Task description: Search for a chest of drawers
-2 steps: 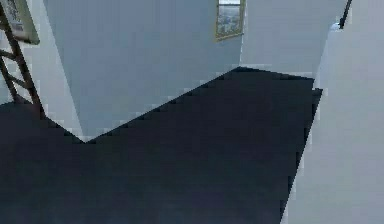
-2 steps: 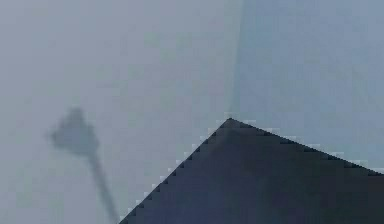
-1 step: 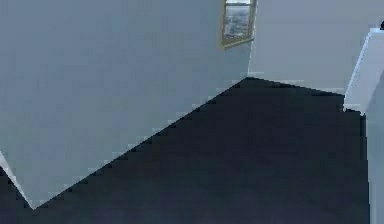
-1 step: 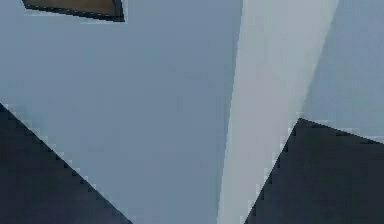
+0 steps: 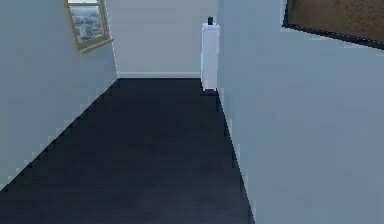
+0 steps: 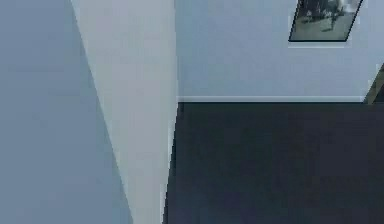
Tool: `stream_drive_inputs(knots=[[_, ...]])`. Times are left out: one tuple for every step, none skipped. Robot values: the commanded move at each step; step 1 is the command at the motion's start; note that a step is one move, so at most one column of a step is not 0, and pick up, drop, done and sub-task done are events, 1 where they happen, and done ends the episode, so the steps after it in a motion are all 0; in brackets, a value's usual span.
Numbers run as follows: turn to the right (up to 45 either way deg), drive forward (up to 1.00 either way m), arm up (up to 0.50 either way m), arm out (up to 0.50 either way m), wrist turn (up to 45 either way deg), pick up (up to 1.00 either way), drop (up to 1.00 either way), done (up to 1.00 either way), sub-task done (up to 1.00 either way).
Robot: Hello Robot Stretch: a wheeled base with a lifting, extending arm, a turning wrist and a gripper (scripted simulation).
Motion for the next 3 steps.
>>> stream_drive_inputs(knots=[[0.0,1.0,0.0,0.0,0.0,0.0,0.0,0.0,0.0],[0.0,1.0,0.0,0.0,0.0,0.0,0.0,0.0,0.0],[0.0,0.95,0.0,0.0,0.0,0.0,0.0,0.0,0.0]])
